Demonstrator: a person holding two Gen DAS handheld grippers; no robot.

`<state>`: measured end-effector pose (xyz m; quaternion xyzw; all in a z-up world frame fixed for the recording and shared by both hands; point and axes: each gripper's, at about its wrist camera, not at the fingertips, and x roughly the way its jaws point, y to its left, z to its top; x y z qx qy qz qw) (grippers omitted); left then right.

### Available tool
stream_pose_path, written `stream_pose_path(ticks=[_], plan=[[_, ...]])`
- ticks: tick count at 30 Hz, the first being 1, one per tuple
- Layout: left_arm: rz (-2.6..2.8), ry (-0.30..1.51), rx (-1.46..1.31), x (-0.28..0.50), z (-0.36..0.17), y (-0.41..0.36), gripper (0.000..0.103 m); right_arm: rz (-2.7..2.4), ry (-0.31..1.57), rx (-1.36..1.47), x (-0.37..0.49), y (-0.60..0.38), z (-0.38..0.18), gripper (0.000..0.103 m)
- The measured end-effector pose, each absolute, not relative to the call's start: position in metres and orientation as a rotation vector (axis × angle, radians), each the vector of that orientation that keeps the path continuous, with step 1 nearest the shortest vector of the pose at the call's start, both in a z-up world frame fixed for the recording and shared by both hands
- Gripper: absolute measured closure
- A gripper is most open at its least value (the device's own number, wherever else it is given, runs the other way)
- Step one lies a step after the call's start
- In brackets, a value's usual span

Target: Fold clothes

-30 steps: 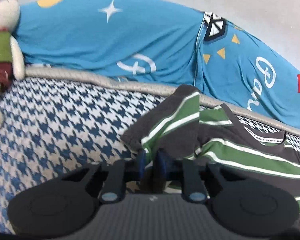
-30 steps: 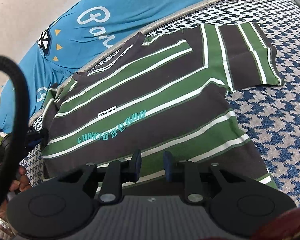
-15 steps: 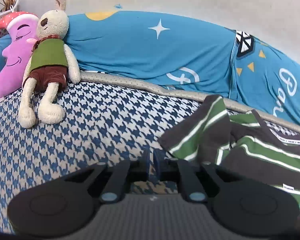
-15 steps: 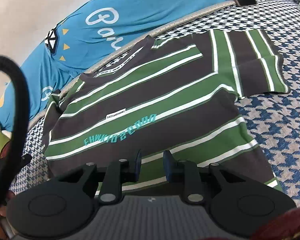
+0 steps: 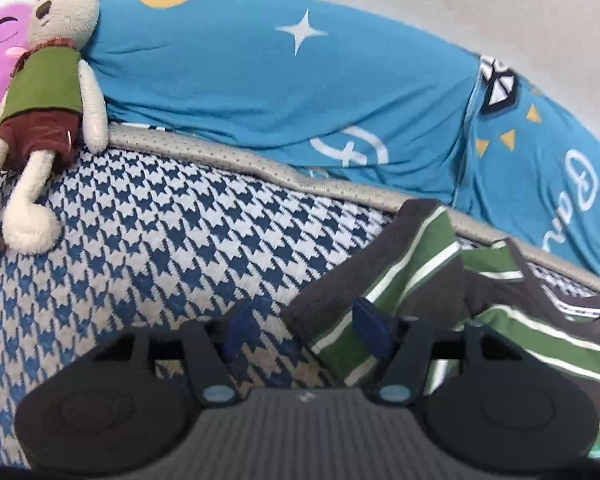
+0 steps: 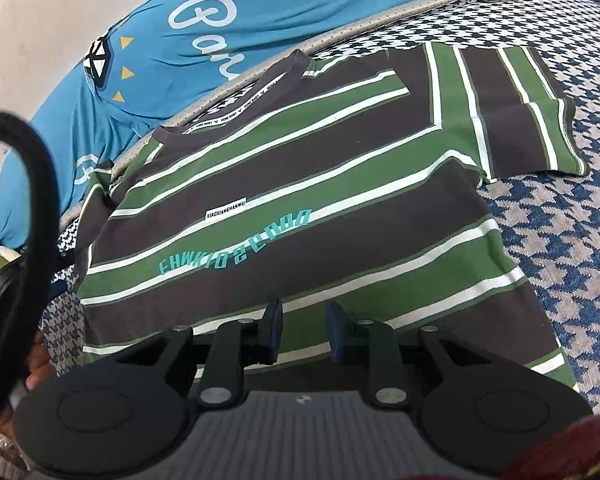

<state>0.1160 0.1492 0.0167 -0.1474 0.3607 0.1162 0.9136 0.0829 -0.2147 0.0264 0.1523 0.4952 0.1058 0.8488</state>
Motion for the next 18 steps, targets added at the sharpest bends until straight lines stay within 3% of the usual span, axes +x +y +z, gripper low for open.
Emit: stream_pose_path(ticks=[4, 6, 8, 10, 18], plan=[[0.239, 0.747, -0.221, 0.122, 0.011, 0.138, 0.043, 0.221, 1.044, 0.314, 0.084, -0.213, 0.025, 0.079], [0.226, 0.74, -0.198, 0.122, 0.011, 0.134, 0.059, 0.22, 1.043, 0.31, 0.084, -0.212, 0.025, 0.078], [0.205, 0.732, -0.19, 0.12, 0.012, 0.131, 0.086, 0.219, 1.042, 0.307, 0.085, -0.211, 0.025, 0.078], [0.185, 0.727, -0.163, 0.118, 0.013, 0.124, 0.093, 0.218, 1.041, 0.303, 0.085, -0.21, 0.025, 0.078], [0.366, 0.674, -0.012, 0.095, 0.027, 0.11, 0.094, 0.226, 1.036, 0.287, 0.083, -0.204, 0.026, 0.078]])
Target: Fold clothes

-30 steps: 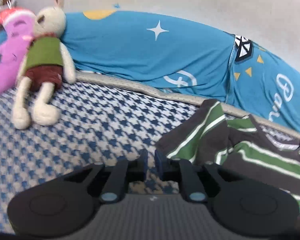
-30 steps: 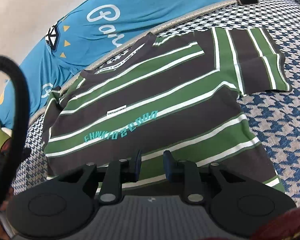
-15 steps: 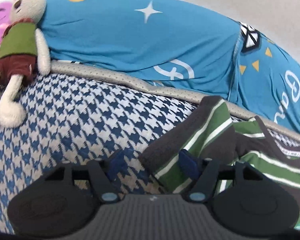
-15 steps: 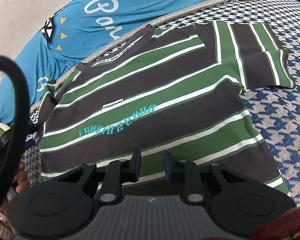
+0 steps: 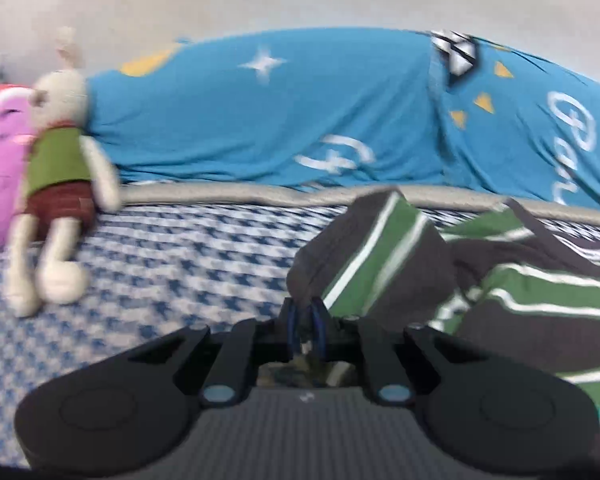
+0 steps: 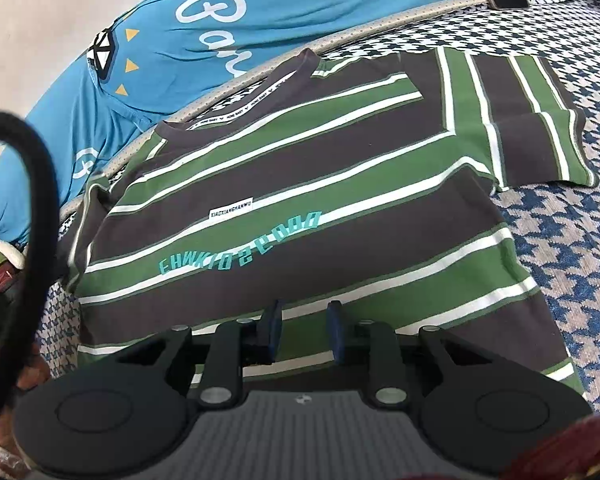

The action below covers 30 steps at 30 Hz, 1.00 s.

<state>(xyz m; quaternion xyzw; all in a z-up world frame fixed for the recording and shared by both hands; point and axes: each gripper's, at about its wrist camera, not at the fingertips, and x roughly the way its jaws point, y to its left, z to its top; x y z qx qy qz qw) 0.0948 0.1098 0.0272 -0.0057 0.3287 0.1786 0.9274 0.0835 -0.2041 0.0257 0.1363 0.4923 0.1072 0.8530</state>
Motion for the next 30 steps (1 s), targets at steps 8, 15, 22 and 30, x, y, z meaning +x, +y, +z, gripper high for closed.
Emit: stream_pose_path(ticks=[8, 15, 22, 30], plan=[[0.448, 0.802, -0.036, 0.06, 0.025, 0.117, 0.091, 0.256, 1.04, 0.275, 0.081, -0.197, 0.028, 0.078], [0.437, 0.859, -0.161, 0.044, 0.032, 0.126, 0.076, 0.251, 1.056, 0.276, 0.081, -0.198, 0.027, 0.078], [0.382, 0.7, -0.293, 0.062, 0.051, 0.152, 0.051, 0.265, 1.06, 0.259, 0.08, -0.194, 0.026, 0.078], [0.289, 0.664, -0.336, 0.103, 0.038, 0.169, 0.021, 0.265, 1.051, 0.231, 0.081, -0.188, 0.025, 0.078]])
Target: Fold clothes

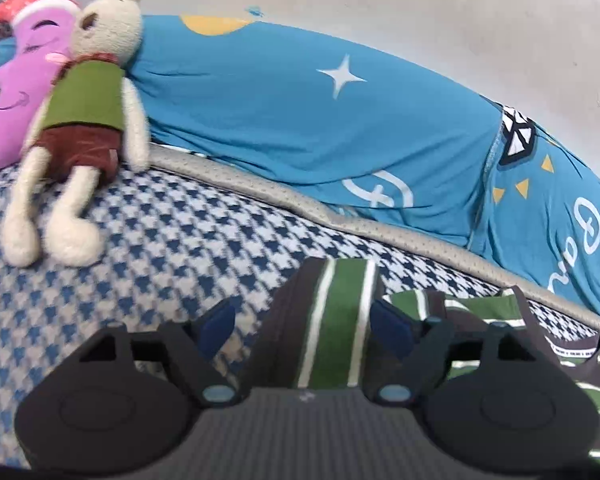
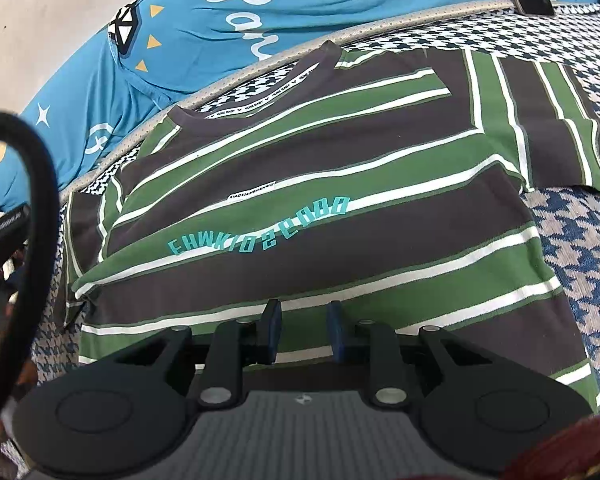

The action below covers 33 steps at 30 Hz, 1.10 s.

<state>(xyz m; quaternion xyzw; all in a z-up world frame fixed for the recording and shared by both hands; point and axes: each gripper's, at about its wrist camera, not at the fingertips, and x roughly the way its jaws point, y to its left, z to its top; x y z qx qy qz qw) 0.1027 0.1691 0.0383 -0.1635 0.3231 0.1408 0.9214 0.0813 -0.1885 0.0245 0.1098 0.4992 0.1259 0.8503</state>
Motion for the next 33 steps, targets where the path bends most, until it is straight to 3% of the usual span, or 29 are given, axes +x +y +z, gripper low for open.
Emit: stream_pose_path(ticks=[2, 6, 7, 9, 11, 13, 19, 27, 33], plan=[[0.265, 0.667, -0.321, 0.11, 0.034, 0.17, 0.014, 0.265, 1.048, 0.224, 0.081, -0.187, 0.025, 0.077], [0.232, 0.689, -0.263, 0.121, 0.025, 0.162, 0.013, 0.267, 1.044, 0.211, 0.081, -0.184, 0.025, 0.076], [0.231, 0.695, -0.251, 0.124, 0.023, 0.159, 0.018, 0.268, 1.042, 0.208, 0.08, -0.184, 0.025, 0.075], [0.225, 0.72, -0.233, 0.13, 0.018, 0.156, 0.044, 0.269, 1.039, 0.203, 0.08, -0.183, 0.025, 0.075], [0.212, 0.73, -0.202, 0.132, 0.015, 0.15, 0.081, 0.269, 1.037, 0.198, 0.08, -0.182, 0.025, 0.074], [0.229, 0.707, -0.128, 0.133, 0.017, 0.139, 0.096, 0.269, 1.036, 0.196, 0.08, -0.182, 0.025, 0.074], [0.337, 0.554, 0.036, 0.131, 0.035, 0.124, 0.096, 0.271, 1.035, 0.202, 0.08, -0.183, 0.024, 0.074], [0.464, 0.718, -0.175, 0.144, 0.015, 0.174, 0.091, 0.284, 1.006, 0.2, 0.084, -0.183, 0.031, 0.074], [0.404, 0.674, -0.24, 0.13, 0.041, 0.175, 0.059, 0.348, 0.909, 0.204, 0.096, -0.178, 0.049, 0.074]])
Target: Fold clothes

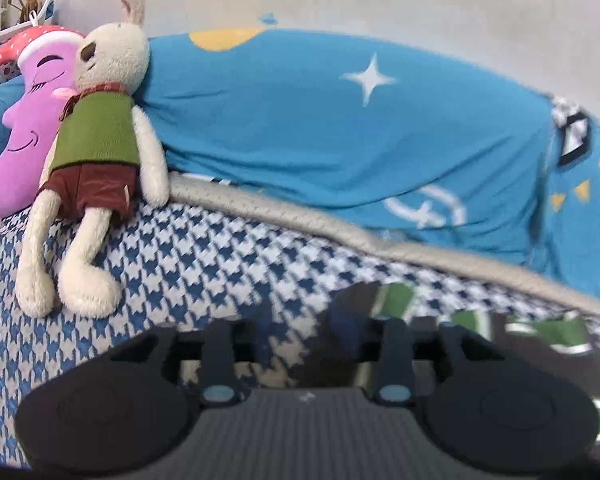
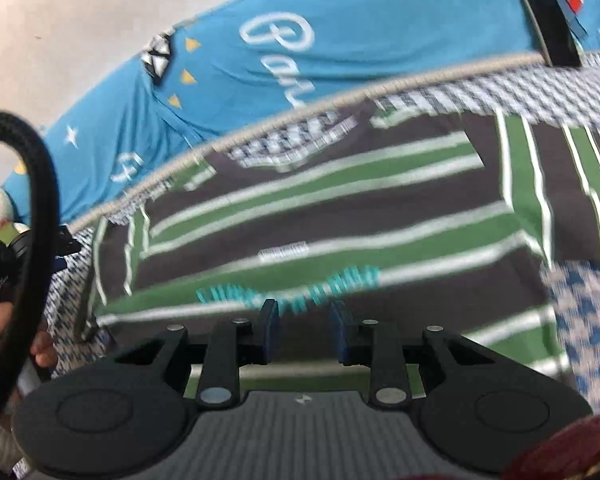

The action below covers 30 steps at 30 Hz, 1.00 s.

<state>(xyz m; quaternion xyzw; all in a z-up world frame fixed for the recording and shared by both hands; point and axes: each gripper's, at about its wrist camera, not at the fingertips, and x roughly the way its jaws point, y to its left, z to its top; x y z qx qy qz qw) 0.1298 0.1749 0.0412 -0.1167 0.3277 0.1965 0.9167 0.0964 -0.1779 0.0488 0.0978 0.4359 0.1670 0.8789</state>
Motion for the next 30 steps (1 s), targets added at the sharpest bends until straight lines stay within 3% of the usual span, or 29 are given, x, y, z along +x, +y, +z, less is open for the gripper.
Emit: stream_pose_path(ticks=[9, 30], plan=[[0.246, 0.762, -0.146, 0.098, 0.053, 0.126, 0.017, 0.476, 0.818, 0.183, 0.12, -0.157, 0.062, 0.074], [0.221, 0.913, -0.133, 0.076, 0.036, 0.098, 0.004, 0.595, 0.723, 0.084, 0.208, -0.101, 0.047, 0.074]])
